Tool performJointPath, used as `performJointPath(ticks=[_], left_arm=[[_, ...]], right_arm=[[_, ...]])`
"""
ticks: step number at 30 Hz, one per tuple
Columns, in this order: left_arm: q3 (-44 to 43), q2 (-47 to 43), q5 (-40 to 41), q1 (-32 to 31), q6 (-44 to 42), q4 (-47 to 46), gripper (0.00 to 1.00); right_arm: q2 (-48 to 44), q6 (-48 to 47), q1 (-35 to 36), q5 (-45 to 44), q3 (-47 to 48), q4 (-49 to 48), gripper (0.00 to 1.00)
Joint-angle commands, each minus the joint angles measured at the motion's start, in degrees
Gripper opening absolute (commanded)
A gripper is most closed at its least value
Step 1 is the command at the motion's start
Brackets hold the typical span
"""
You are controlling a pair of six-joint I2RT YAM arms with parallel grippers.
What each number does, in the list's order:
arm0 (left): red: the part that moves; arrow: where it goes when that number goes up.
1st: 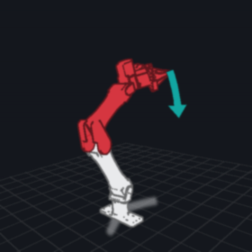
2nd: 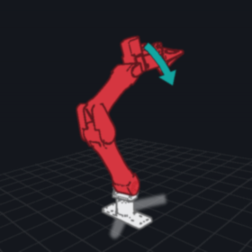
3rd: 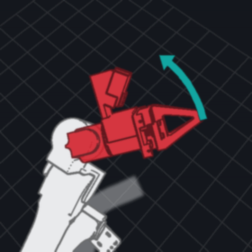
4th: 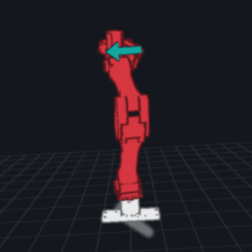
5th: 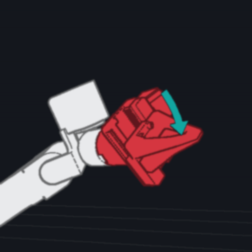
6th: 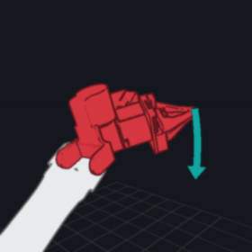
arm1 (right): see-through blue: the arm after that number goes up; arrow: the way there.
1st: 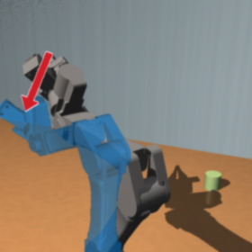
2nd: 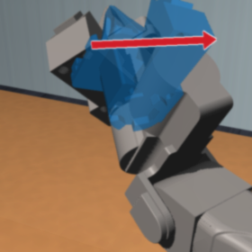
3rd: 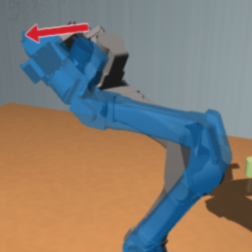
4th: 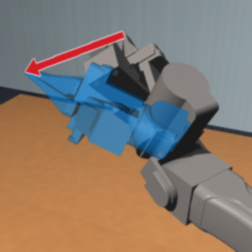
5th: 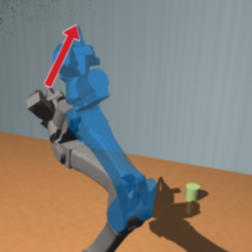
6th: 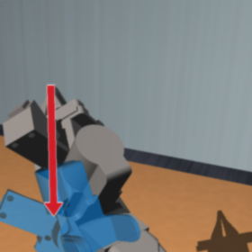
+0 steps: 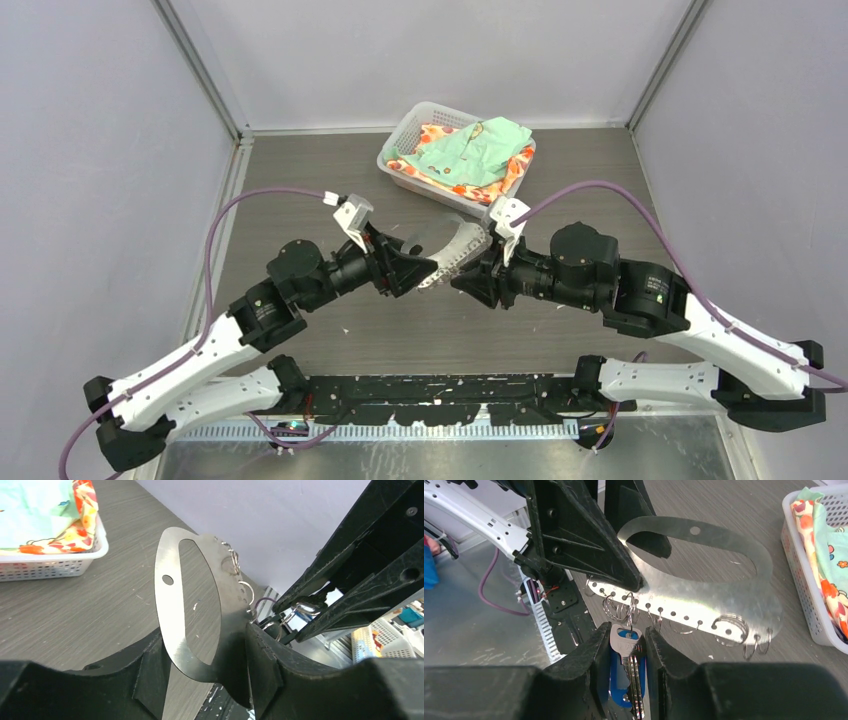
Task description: Remove the keys from the keyring
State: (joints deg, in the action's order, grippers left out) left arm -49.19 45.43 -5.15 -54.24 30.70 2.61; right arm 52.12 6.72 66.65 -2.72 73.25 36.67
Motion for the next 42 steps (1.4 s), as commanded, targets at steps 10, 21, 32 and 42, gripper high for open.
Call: performJointPath(ticks=[10,21,32,42], left_arm=[[2.68,-5.52,8.18,1.24,-9.73,10.39,0.66],[1.16,-7.99,-7.28,1.22,-18.96,2.67,0.55],[-3.48,-4.05,-11.14,1.02,-21.40,-1.72,0.54],[-2.47,-0.33,-19.24,0.89,-20.96,-15.52,0.54]], right_arm=[[-1.09,1.23,0.06,-0.28,6.64,-0.95,0.01],[1.55,2.90,0.09,-1.87,9.57,4.18,0.01],[3.29,3.07,0.05,-2.10,12.90,5.08,0.01],[3.36,1.87,0.06,1.46,14.77,4.80,0.01]])
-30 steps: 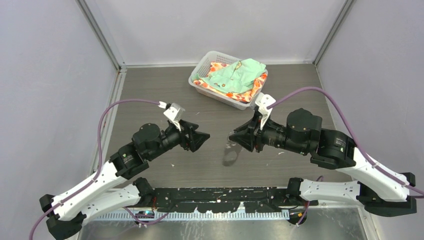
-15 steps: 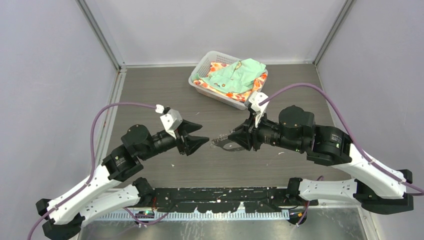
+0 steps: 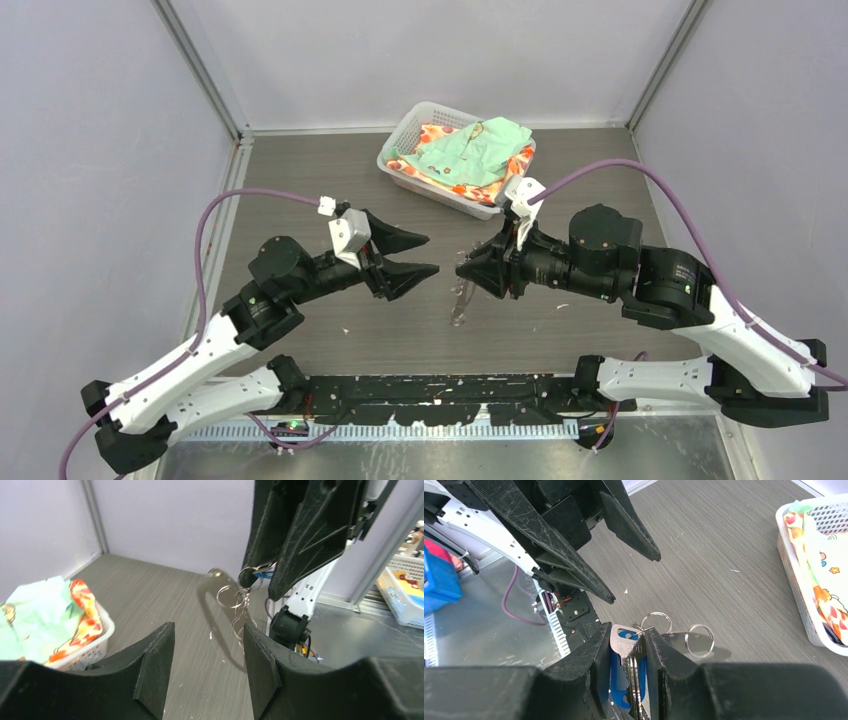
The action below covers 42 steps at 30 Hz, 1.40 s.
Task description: Remove the keys from the keyring
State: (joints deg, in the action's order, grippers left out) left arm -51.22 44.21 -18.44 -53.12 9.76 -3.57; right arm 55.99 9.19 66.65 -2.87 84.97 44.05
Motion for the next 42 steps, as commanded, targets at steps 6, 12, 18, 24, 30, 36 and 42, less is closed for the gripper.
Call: performJointPath(ticks=[6,12,18,24,30,36,42], left_arm=[[-0.59,2.89,-7.32,-2.32,1.67,-12.09,0.45],[-0.57,2.71,-6.46,-3.89,-0.35,-12.39,0.45],[-0.84,4.66,-4.60,-4.77,-1.94,-11.19,0.41],[2.72,4.98,2.85,-4.88,-3.16,-12.03,0.27],[11.07,5.06,13.15,-4.88,0.10,-16.37,0.01],[24.40,10.23,33.45,-4.86,10.90,-22.96,0.00],[32.03,24.63,41.45,-4.71,19.49,-32.64,0.00]], right_arm=[[0.23,-0.12,0.00,1.94,4.00,-2.92,0.01],[0.35,-0.04,-0.02,3.79,4.20,-3.91,0.01],[0.58,0.53,0.04,3.62,3.99,-5.12,0.01],[-0.44,1.56,-0.15,2.13,-1.38,-8.41,0.01],[0.30,6.50,-11.31,8.89,-12.92,-17.74,0.01],[6.54,17.53,-24.98,17.56,-29.05,-34.25,0.01],[16.34,19.98,-26.29,19.38,-36.86,-41.21,0.01]])
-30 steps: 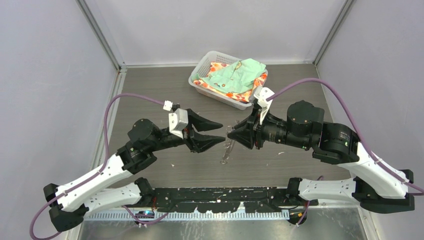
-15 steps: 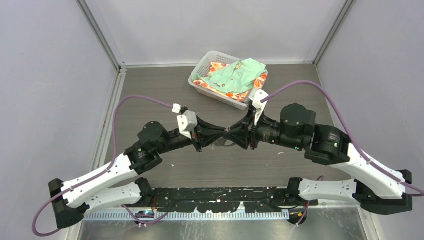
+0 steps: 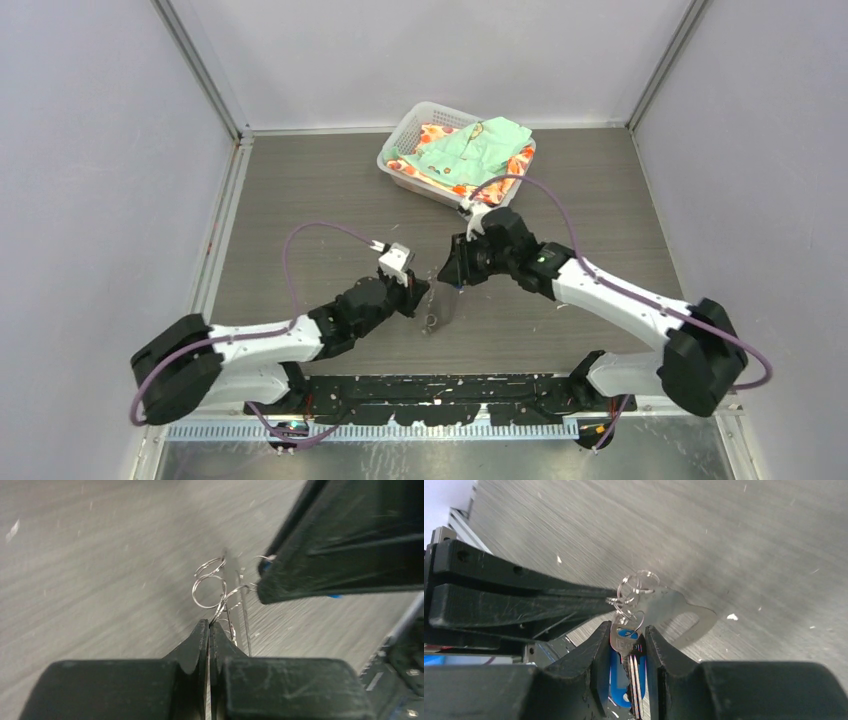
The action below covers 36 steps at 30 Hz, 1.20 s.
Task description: Remove the keys from the keyring
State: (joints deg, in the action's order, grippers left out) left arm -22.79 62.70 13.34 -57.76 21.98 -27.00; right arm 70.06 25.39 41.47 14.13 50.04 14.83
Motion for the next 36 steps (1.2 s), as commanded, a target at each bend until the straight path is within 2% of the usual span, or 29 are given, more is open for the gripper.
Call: performJointPath(ticks=[1,6,10,16,21,24,27,32,36], left_arm=[[4.21,8.12,10.31,0.07,8.67,-10.49,0.00],[5.98,16.87,10.42,0.19,13.52,-16.51,0.00],[7.55,18.53,9.97,0.19,14.63,-20.97,0.00],[9.29,16.98,8.96,0.19,14.73,-22.40,0.00],[9.24,13.14,5.67,0.19,11.69,-21.57,0.00],[7.16,9.31,3.91,0.23,8.71,-15.47,0.08],[7.00,5.80,1.42,0.79,6.31,-13.63,0.16],[6.90,3.35,-9.00,2.44,1.03,-14.46,0.21],[8.56,3.57,-10.12,2.48,-3.00,-19.30,0.22]], right_arm=[[3.52,4.34,-1.54,2.39,-2.77,-12.95,0.01],[7.71,4.36,-2.46,2.48,-4.82,-13.66,0.01],[8.07,4.79,-3.23,3.70,-6.16,-14.62,0.01],[7.04,3.40,-3.44,3.41,-6.47,-13.59,0.01],[5.98,1.66,-3.43,6.95,-5.81,-13.99,0.01],[4.34,1.78,-3.47,10.31,-6.58,-16.40,0.01],[2.32,1.39,-3.35,12.84,-7.16,-17.33,0.01],[0.09,0.61,-2.60,15.29,-8.31,-18.68,0.01],[-1.66,-0.24,-2.03,15.35,-8.78,-18.48,0.01]])
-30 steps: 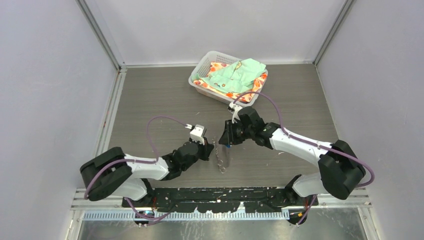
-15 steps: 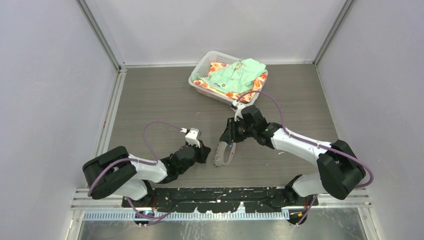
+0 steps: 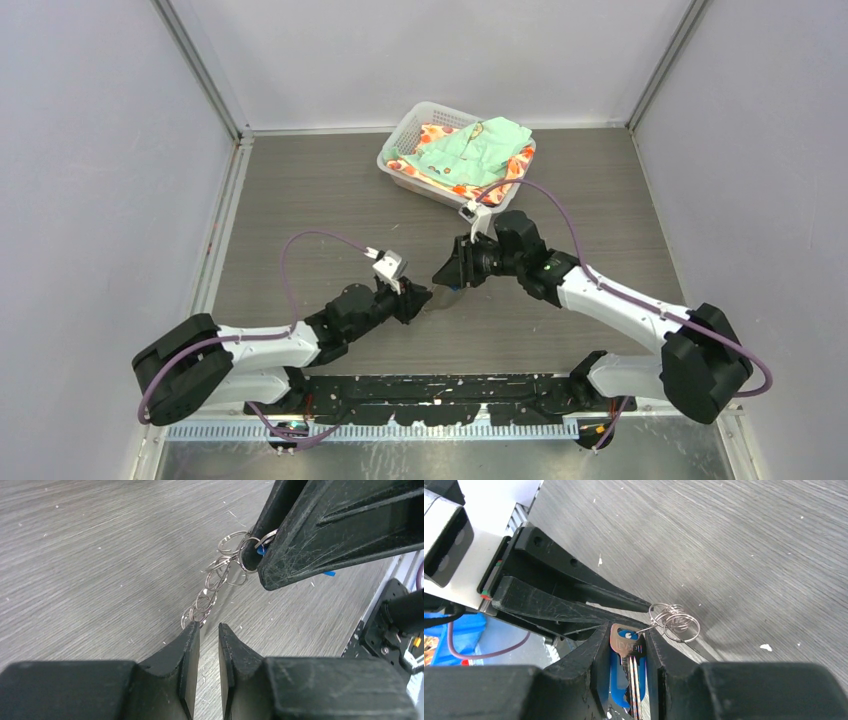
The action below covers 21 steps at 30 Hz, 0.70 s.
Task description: Remove the keys from the keyring
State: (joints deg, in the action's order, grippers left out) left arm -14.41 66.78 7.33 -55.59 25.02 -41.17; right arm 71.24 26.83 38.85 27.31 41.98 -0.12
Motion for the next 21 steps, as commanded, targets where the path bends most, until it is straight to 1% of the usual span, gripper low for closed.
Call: performJointPath(ticks=[1,4,10,14,21], left_arm=[[0.86,-0.38,-4.52,0.31,-7.35,-7.48,0.23],[2.58,-0.73,-4.07,0.30,-10.73,-11.02,0.24],[2.15,-2.00,-4.23,0.31,-16.16,-10.04,0.25],[2.65,-1.88,-3.85,0.31,-17.77,-13.00,0.26],[1.98,1.07,-6.99,0.31,-20.49,-16.40,0.28]], right_arm=[[-3.29,-1.82,0.61,2.21,-0.79,-3.49,0.01],[-4.34,-2.20,0.92,2.93,-1.13,-3.35,0.01],[-5.06,-2.23,1.24,3.02,-1.54,-3.35,0.01],[-5.19,-2.17,1.31,3.09,-1.59,-3.48,0.01],[-5.40,-2.29,1.43,2.81,-1.54,-3.53,0.01]])
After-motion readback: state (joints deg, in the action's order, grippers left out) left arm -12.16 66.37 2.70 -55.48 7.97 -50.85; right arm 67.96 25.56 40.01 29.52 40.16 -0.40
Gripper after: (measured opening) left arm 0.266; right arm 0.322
